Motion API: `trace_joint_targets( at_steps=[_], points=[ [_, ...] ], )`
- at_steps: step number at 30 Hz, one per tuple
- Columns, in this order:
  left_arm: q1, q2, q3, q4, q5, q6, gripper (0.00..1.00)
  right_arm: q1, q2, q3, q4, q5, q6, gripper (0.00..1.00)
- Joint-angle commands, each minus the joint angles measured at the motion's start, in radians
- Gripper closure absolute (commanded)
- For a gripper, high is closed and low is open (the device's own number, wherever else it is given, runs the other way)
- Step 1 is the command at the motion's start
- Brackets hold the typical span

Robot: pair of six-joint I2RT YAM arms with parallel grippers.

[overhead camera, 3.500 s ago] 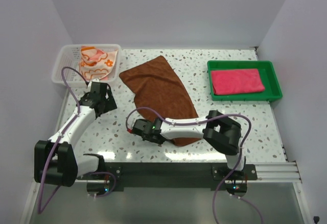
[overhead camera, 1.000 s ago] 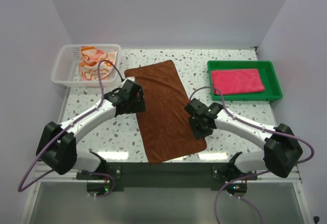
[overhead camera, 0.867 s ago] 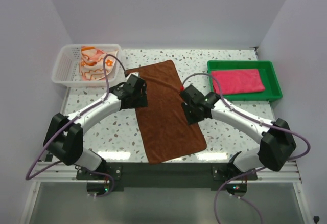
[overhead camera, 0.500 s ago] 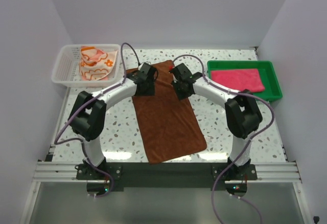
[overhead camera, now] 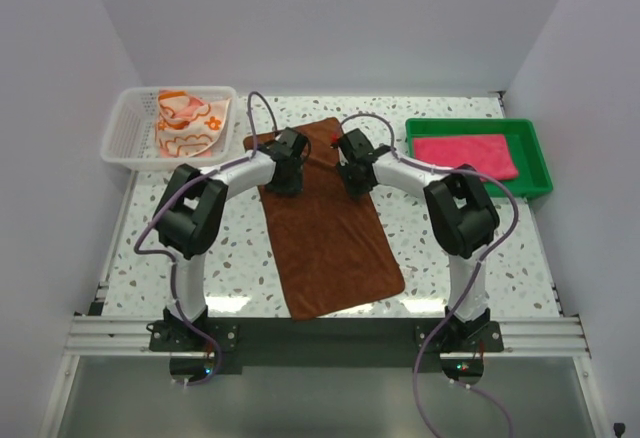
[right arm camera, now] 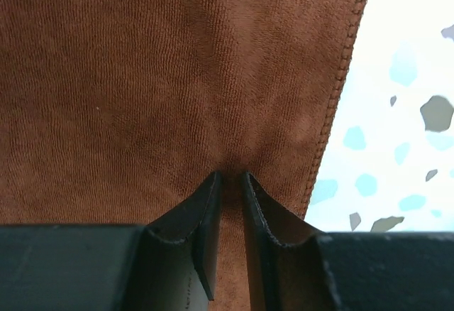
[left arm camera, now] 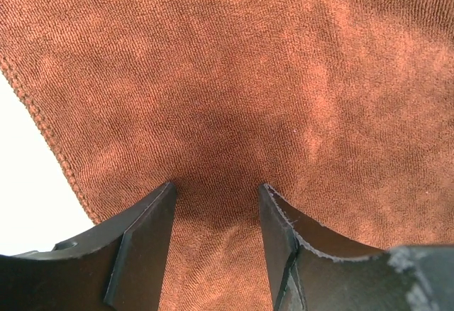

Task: Fold and stack the towels
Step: Fold the towel

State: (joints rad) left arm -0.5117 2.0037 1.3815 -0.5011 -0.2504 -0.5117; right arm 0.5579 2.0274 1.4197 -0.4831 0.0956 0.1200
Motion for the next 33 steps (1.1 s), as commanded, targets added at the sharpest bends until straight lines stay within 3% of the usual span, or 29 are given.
trace_joint_targets(
  at_steps=[1,7,11,16,20,23,26,33],
  points=[
    [-0.008,0.003,-0.05,0.022,0.072,0.022,0.45,-0.003,-0.044,-0.074,-0.052,-0.013,0.043,0.78],
    [-0.057,-0.077,-0.154,0.023,0.141,0.041,0.45,-0.001,-0.179,-0.27,-0.133,-0.037,0.135,0.77],
    [-0.126,-0.158,-0.266,0.007,0.209,0.016,0.45,0.011,-0.356,-0.434,-0.175,-0.085,0.19,0.77],
    [-0.183,-0.345,-0.377,-0.004,0.278,-0.014,0.4,0.034,-0.521,-0.478,-0.239,-0.109,0.187,0.76],
    [-0.172,-0.447,-0.319,-0.066,0.193,0.024,0.27,0.033,-0.561,-0.32,-0.343,-0.027,0.091,0.74],
    [-0.12,-0.453,-0.237,-0.082,0.138,0.097,0.16,0.02,-0.52,-0.187,-0.344,0.038,0.028,0.64],
    [-0.019,-0.407,-0.171,-0.042,0.186,0.189,0.08,-0.001,-0.423,-0.072,-0.318,0.059,-0.104,0.51],
    [0.093,-0.196,-0.015,0.012,0.186,0.423,0.04,-0.13,-0.198,0.126,-0.236,-0.089,-0.299,0.5]
  ],
)
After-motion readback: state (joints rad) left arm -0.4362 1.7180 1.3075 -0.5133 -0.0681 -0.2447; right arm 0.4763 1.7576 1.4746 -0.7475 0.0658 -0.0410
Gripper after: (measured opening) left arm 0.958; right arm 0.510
